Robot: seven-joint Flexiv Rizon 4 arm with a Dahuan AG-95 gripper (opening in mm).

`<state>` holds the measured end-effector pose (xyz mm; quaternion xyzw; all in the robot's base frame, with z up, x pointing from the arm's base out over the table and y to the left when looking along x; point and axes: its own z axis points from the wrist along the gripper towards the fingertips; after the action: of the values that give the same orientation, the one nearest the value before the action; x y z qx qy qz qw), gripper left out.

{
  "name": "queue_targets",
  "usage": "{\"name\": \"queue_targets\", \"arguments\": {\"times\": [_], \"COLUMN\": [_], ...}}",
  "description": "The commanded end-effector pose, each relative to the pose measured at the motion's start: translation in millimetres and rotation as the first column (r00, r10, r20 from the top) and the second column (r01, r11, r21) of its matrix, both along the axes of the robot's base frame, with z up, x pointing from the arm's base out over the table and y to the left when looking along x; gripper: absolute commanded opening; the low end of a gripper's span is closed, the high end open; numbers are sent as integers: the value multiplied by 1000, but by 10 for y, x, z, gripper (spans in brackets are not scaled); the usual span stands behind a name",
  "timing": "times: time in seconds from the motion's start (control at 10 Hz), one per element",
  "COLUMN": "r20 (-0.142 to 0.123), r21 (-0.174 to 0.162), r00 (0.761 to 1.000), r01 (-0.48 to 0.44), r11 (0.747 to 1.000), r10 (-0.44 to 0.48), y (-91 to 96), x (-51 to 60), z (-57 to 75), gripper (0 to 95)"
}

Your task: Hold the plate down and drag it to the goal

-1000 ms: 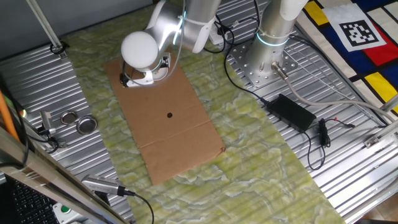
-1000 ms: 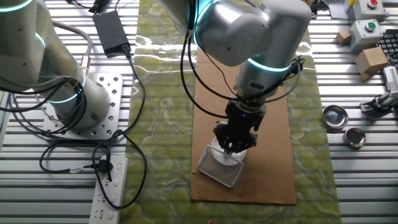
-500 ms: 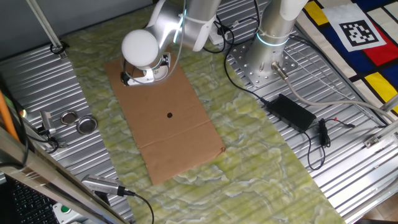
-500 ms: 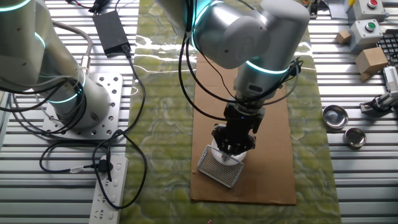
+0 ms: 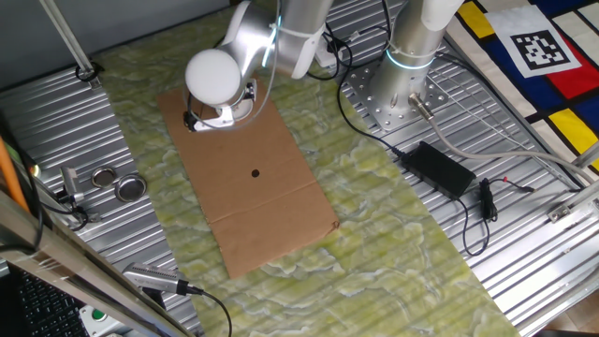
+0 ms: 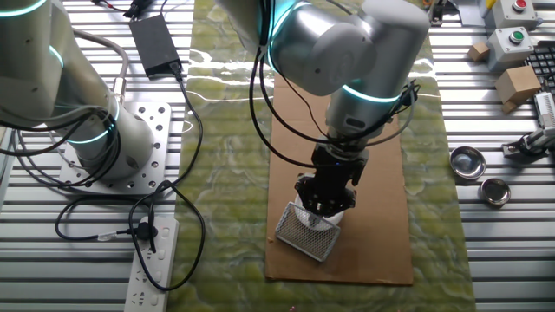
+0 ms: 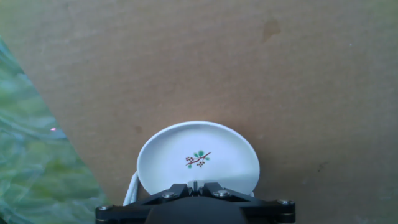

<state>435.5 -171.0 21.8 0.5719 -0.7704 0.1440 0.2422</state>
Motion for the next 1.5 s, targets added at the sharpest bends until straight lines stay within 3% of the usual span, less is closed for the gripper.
{"name": "queue_targets", "arguments": {"times": [0.1,0.7,1.5], "r20": [-1,-15,-12], "r21": [-1,-49,-20], "r00": [1000,1000,999], "r01": [0,17,36], "r11": [1000,999,999], "r10": [0,-17,-37], "y": [-9,-30,-35], "x": [-9,-20,-4], "z": [1,-14,47], "gripper": [0,0,0]}}
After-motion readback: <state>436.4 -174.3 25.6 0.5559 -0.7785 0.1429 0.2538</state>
